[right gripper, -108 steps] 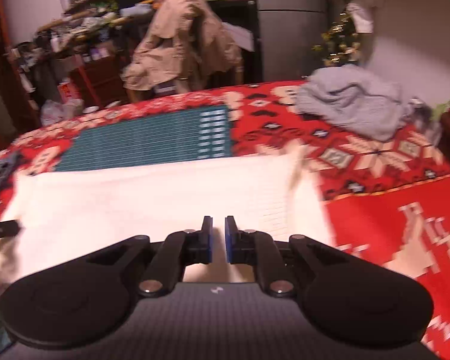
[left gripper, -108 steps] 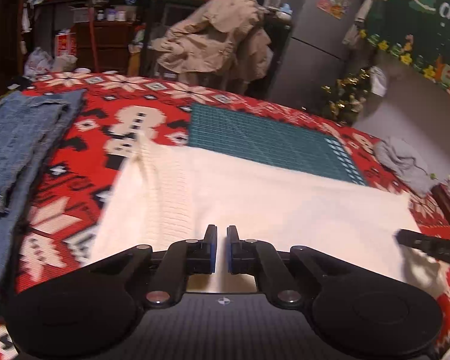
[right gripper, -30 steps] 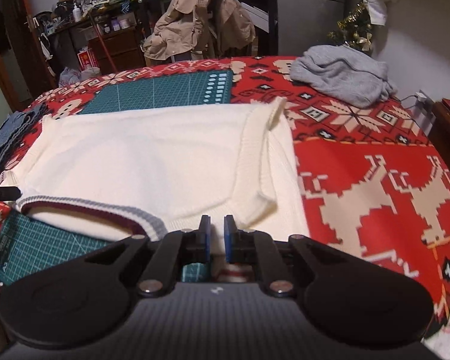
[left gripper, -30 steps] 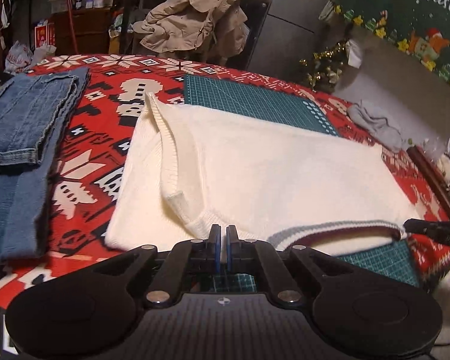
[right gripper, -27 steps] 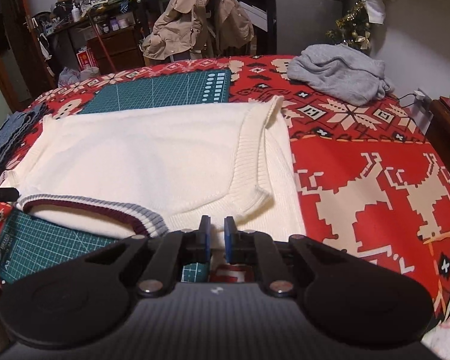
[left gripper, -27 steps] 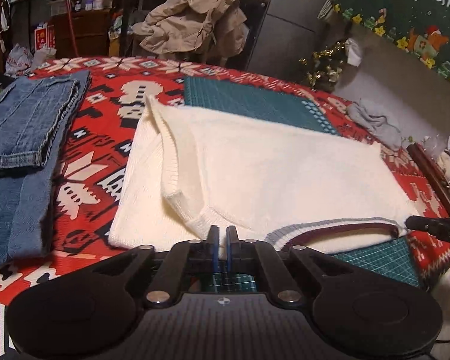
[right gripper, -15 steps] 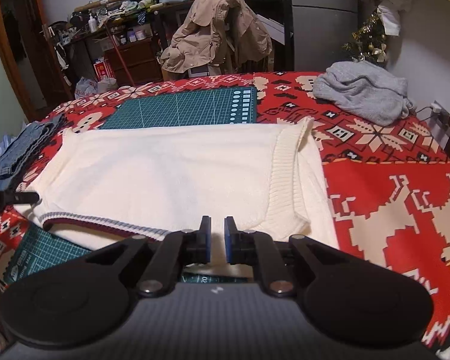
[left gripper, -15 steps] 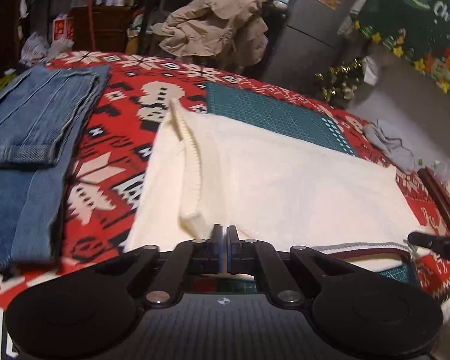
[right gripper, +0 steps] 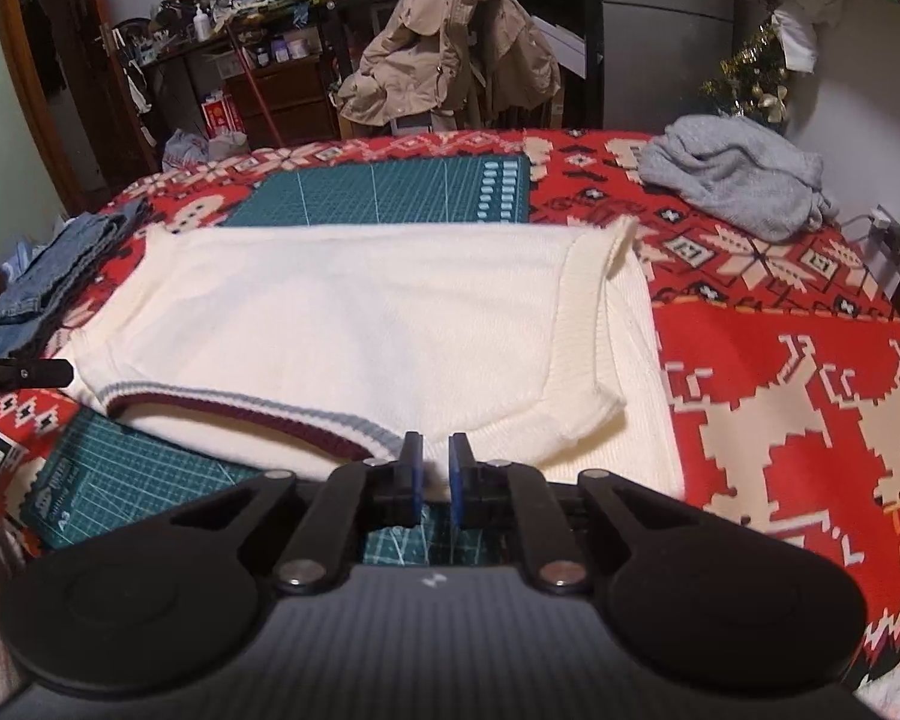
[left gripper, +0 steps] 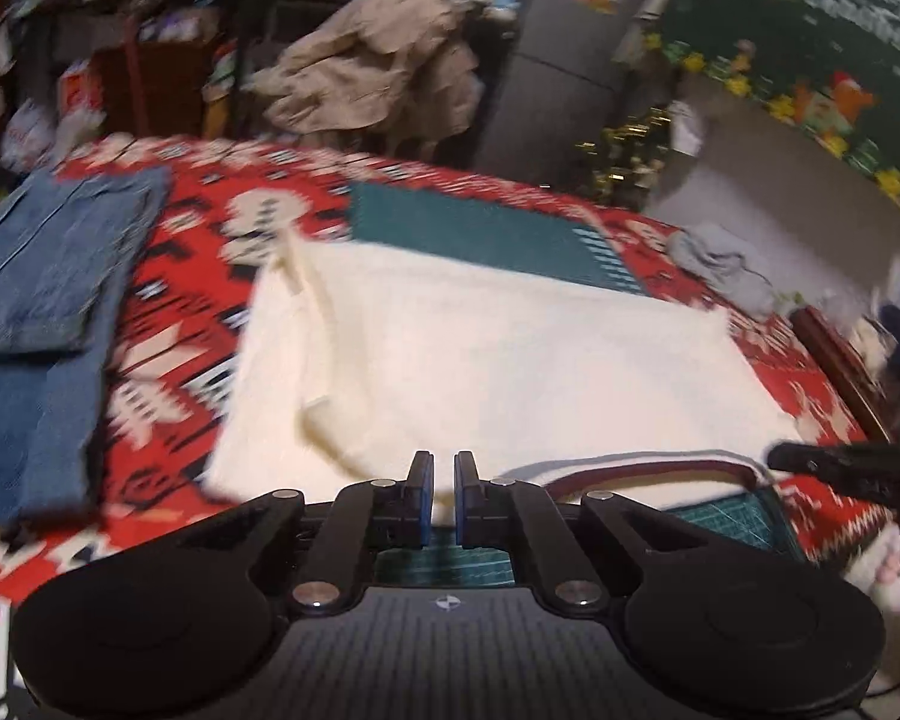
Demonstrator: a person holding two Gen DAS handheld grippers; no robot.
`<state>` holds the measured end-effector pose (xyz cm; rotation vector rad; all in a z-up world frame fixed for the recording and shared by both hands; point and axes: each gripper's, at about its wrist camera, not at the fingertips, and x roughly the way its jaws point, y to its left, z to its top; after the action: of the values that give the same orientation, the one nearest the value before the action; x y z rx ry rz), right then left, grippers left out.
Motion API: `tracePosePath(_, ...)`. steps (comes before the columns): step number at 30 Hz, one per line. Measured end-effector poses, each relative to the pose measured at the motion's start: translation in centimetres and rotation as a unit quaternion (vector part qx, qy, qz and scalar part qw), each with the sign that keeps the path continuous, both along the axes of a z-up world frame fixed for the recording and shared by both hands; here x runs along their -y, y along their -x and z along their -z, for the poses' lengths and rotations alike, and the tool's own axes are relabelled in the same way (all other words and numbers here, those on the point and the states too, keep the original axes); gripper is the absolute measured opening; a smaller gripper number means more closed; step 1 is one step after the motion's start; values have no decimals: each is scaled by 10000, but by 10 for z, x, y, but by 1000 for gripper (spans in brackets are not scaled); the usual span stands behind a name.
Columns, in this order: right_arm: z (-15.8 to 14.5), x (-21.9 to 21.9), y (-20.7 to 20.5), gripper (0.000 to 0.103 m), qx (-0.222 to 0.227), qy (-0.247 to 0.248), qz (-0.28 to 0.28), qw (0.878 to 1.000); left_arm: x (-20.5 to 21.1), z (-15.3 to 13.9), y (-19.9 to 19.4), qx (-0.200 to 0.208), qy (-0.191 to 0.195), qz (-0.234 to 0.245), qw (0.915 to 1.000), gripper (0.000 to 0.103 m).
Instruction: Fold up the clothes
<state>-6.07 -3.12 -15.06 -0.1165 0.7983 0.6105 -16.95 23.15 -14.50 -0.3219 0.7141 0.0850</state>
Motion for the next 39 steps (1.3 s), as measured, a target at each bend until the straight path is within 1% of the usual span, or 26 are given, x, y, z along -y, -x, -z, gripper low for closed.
tracePosePath(4, 8, -10, -3, 9, -107, 77, -77, 9999, 9, 15, -11, -235, -24, 139, 9996, 5)
tracePosePath(6, 10, -9, -2, 9, -147, 60, -72, 9998, 11, 19, -8, -287, -69, 153, 9994, 6)
tracePosePath(9, 9, -1, -1, 9, -221, -8, -43, 9997, 7, 20, -3, -402, 47, 99, 9991, 6)
tracePosePath(12, 5, 10, -5, 9, -264, -149, 85, 9995, 3, 11, 3, -250, 131, 104, 9995, 6)
tracePosePath(15, -2, 20, -17, 9, -84, -176, 341, 9992, -2, -1, 1, 0, 145, 60, 9999, 6)
tracePosePath(19, 1, 29, -36, 9, -97, -241, 645, 9976, -17, 0, -14, 118, 46, -183, 9998, 6)
tracePosePath(22, 11, 32, -44, 9, -223, -218, 739, 9968, -35, 10, -19, 10, 118, -494, 9987, 6)
tracePosePath(27, 18, 36, -42, 9, -279, -256, 778, 9963, -52, 21, -5, -190, 199, -822, 9962, 7)
tracePosePath(29, 18, 36, -41, 9, -294, -254, 776, 9962, -56, 23, 1, -239, 237, -938, 9950, 4)
tracePosePath(35, 18, 35, -42, 9, -323, -231, 778, 9962, -71, 18, 18, -240, 556, -1316, 9895, 3)
tracePosePath(38, 17, 35, -42, 9, -338, -238, 795, 9960, -78, 13, 27, -201, 715, -1524, 9855, 9)
tracePosePath(39, 16, 35, -42, 9, -342, -237, 802, 9959, -80, 12, 30, -210, 722, -1587, 9845, 15)
